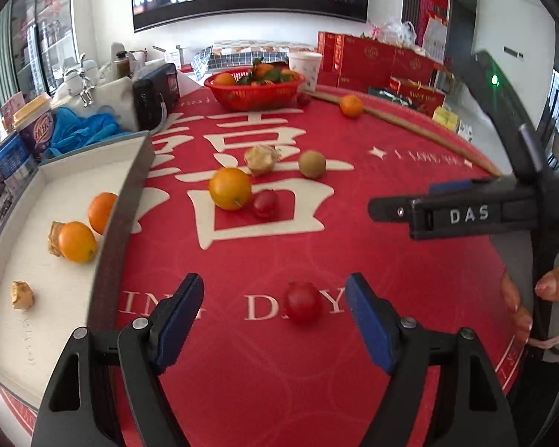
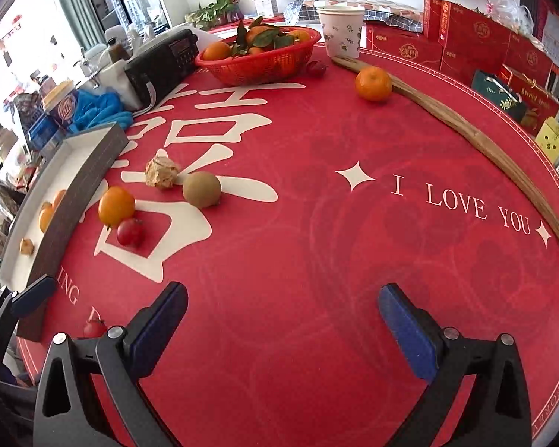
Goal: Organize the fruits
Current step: 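Move both tools back toward the remaining fruits on the table, then grasp a red tomato with the left tool while the right grasps a kiwi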
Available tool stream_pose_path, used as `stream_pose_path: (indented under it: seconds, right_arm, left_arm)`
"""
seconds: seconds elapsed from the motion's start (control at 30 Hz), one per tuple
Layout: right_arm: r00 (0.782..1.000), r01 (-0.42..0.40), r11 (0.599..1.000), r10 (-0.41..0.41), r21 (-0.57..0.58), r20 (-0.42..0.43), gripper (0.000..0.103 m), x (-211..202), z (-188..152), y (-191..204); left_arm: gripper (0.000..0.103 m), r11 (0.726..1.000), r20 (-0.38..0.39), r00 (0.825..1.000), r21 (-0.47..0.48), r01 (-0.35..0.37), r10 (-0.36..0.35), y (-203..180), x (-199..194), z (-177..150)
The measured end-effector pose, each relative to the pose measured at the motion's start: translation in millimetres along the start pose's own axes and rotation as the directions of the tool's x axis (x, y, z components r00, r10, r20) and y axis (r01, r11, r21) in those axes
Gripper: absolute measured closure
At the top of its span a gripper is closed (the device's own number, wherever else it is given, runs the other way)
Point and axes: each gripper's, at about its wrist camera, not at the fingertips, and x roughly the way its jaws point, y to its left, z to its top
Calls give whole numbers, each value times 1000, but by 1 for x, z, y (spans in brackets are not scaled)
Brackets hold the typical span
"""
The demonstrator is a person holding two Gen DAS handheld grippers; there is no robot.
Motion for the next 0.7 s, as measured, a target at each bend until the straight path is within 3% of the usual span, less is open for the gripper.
stream_pose_path:
  seconds: [0.1,0.2,0.27,0.33,0.37,0.4,0.7]
  right_arm:
    - [1000,-5,1000,5,-9,9,0,-2,-3,-3]
    - [1000,16,999,-16,-44,2,0,0,-3,-1]
    - [997,79,990,-81,-114,-15,0,7,-4,7]
    - [996,85,987,-87,-135,-9,0,8,-4,9]
    - [996,88,988,-90,-130,-9,0,9,-3,9]
    - [996,88,987,-90,-131,-10,0,10,-1,10]
    - [999,44,978,-42,-202,16,0,38,36,40]
  left_arm:
    - [22,1000,-45,999,4,-24,24,-7,11,-5]
    - [28,999,-42,999,-18,-34,33,-9,14,-6]
    - [39,999,-37,998,-29,-45,44,-11,14,-4]
    - [67,998,-20,999,-26,-49,49,-16,13,-3]
    - [76,998,-11,999,-19,-53,53,-18,13,-2]
    - [79,998,-7,998,-15,-61,60,-19,14,-2]
    - [77,992,-14,998,-105,-69,68,1,18,4]
